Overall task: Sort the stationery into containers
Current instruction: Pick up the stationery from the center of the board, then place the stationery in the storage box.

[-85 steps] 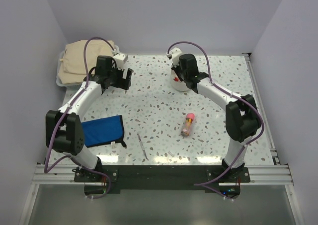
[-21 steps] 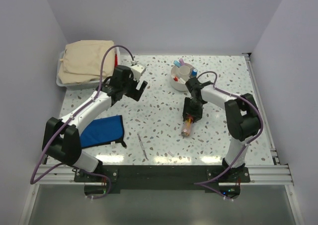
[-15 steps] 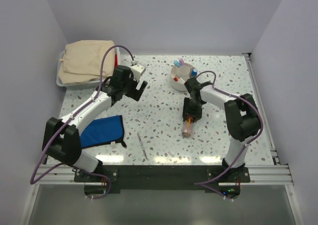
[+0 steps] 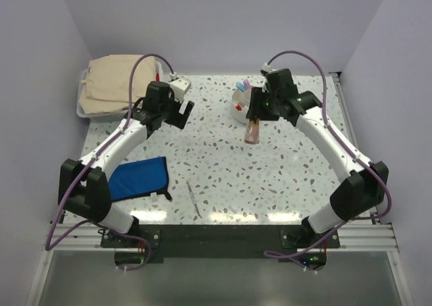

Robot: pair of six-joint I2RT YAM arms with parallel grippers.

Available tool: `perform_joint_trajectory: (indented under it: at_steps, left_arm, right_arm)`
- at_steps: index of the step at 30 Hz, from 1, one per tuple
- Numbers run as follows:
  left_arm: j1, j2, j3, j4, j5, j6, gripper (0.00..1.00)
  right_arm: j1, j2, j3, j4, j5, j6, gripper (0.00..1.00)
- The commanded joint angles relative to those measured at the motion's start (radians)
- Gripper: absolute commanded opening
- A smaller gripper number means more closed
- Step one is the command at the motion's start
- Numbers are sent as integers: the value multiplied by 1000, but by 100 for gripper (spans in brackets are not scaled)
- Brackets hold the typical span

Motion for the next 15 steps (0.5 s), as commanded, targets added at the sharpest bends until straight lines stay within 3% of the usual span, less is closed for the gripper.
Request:
perform_joint_trajectory:
  at_steps: [1, 8, 15]
  left_arm:
    - [2, 23, 67, 33, 22, 13, 96]
    - [2, 46, 89, 33, 25, 4, 96]
    - [2, 63, 95, 31, 25, -4, 96]
  right_arm:
    - [1, -75, 25, 225, 41, -161, 0]
    - [9, -71, -81, 783, 86, -439, 0]
    - [9, 46, -95, 1020, 124, -546, 0]
